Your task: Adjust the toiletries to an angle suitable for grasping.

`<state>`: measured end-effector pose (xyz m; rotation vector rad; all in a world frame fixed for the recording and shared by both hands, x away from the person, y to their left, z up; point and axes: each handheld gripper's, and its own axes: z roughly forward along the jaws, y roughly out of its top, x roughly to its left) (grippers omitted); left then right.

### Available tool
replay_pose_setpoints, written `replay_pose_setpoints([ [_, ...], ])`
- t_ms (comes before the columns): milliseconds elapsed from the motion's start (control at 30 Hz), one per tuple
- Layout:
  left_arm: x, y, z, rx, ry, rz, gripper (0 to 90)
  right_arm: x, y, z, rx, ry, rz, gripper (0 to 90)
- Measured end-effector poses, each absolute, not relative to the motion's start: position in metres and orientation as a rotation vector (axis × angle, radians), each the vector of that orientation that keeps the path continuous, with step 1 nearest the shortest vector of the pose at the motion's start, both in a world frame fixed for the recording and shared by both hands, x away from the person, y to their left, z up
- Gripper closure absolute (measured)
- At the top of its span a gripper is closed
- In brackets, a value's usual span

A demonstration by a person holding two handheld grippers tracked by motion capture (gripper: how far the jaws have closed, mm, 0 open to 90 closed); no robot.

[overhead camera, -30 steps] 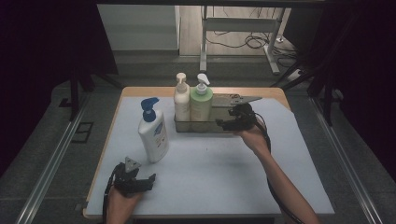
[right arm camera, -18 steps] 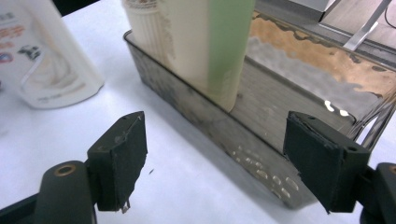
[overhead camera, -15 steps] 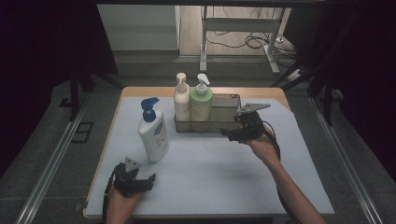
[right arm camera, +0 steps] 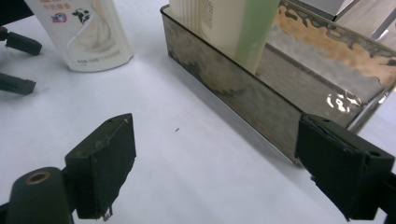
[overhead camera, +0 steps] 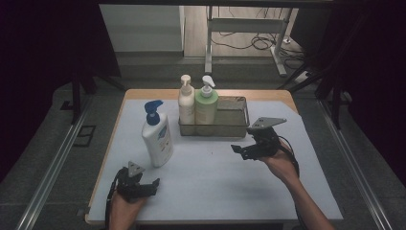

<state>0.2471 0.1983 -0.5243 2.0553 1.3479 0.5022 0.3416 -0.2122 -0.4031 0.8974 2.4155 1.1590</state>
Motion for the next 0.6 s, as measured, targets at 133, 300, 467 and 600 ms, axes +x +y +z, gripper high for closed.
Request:
replay_pose_setpoints([
  [133,0.247,0.198,-0.524,2.056,1.348,0.502,10.5,0.333,-0.221,-0.406,0.904,2.414,1.147,7.3],
  [300,0.247,0.198,-0.524,2.055,1.348,0.502,10.5,0.324,-0.232,-0.413,0.921,2.407,1.112,1.3],
  [467,0.247,0.198,-0.524,2.061,1.346,0.502,10.6,0.314,-0.243,-0.425,0.943,2.404,1.101,0.0],
  [600,0.247,0.198,-0.524,2.055,1.351,0.501,10.6,0.306,-0.252,-0.44,0.985,2.387,1.122,0.0],
])
